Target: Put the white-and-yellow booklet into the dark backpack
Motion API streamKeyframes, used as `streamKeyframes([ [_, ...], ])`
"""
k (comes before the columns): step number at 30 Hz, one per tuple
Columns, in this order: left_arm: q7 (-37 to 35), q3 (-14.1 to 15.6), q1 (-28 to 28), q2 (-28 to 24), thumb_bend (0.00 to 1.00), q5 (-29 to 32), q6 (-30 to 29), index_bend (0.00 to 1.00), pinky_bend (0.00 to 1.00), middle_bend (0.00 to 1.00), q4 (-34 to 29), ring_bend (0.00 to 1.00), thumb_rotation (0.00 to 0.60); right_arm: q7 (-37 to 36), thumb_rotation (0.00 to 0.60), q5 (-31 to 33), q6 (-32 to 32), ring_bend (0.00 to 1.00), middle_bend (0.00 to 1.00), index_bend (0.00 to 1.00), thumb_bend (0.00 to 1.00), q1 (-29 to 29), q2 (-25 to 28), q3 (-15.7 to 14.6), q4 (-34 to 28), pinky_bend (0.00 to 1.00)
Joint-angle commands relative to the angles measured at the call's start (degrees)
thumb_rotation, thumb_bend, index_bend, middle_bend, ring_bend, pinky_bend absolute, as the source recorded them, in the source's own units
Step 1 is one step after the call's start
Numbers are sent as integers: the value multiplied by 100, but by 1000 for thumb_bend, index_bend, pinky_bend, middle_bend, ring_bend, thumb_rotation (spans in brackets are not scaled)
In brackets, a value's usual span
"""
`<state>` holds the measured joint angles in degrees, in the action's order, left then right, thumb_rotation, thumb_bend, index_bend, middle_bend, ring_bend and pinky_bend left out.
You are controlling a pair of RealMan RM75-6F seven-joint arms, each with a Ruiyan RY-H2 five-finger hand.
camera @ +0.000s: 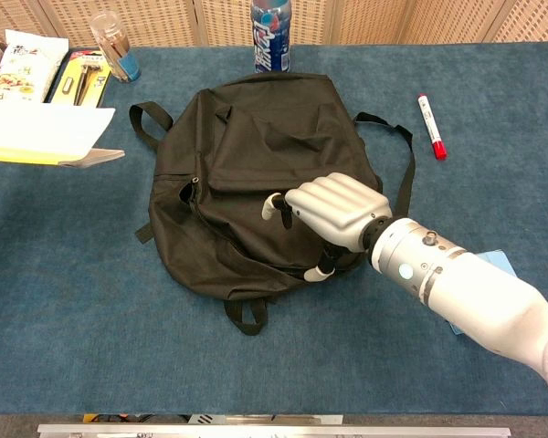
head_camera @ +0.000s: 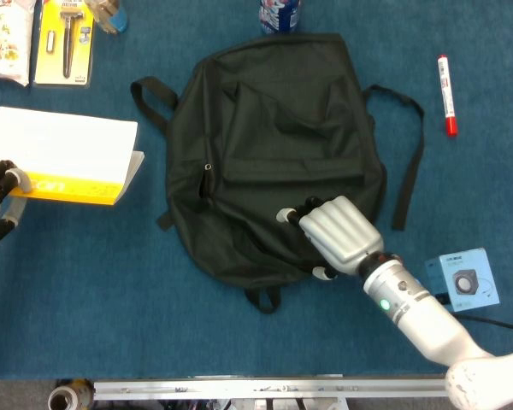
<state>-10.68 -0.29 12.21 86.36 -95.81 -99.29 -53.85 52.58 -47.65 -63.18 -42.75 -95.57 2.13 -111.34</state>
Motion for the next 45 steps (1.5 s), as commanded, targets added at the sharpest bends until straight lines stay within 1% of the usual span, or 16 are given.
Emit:
streamKeyframes([
  [1,10,1,-4,10,562,-3,12,635,630,586,4,502,600,78,600,40,-51,269,381,252,0,-73,-125,-37,100,451],
  [6,11,-3,-9,20,561,-5,34,635,630,586,13,502,600,236,600,48,-165,269,381,251,0,-143,-312,-110,343,451],
  [16,-32,-31,-37,3,562,9,25,635,630,586,30,502,600,364,600,149,-375,269,381,251,4,-251,-651,29,853,452],
  [17,-39,-33,-39,4,562,11,25,635,630,586,34,502,600,361,600,149,-384,269,381,251,25,-258,-666,45,888,452],
  [21,-61,-41,-45,-1,561,14,27,634,630,586,46,502,600,345,600,196,-420,269,381,251,187,-283,-712,126,1024,454],
  [23,-78,-44,-50,-4,561,16,24,634,630,586,52,502,600,316,600,209,-433,269,380,252,216,-284,-720,161,1079,457],
  [24,-86,-47,-52,-5,561,19,27,634,630,586,56,502,600,286,600,243,-419,269,380,251,247,-284,-720,180,1109,461],
  [26,-92,-48,-53,-8,562,20,32,635,630,586,58,502,600,229,600,255,-375,269,382,251,320,-287,-727,192,1159,475],
  [29,-89,-51,-61,-11,561,17,22,635,630,586,59,502,600,143,600,229,-268,286,402,267,464,-288,-712,134,1172,518],
  [33,-101,-61,-70,-18,561,28,24,634,630,586,55,502,600,62,600,72,-260,383,464,396,654,-281,-693,85,1199,595],
  [36,-111,-66,-79,-22,561,32,13,635,630,586,63,502,600,-24,600,-23,-274,452,509,505,772,-269,-667,105,1186,653],
  [38,-135,-73,-81,-32,561,35,8,635,630,586,69,502,600,-99,600,-135,-317,487,534,560,805,-253,-634,131,1163,690],
  [40,-153,-83,-75,-49,562,32,1,635,630,586,75,502,600,-177,600,-217,-355,505,550,597,809,-239,-593,183,1145,707],
  [45,-222,-115,-25,-111,561,11,-1,634,630,586,58,502,600,-386,600,-264,-349,532,568,631,810,-264,-471,436,1042,718],
])
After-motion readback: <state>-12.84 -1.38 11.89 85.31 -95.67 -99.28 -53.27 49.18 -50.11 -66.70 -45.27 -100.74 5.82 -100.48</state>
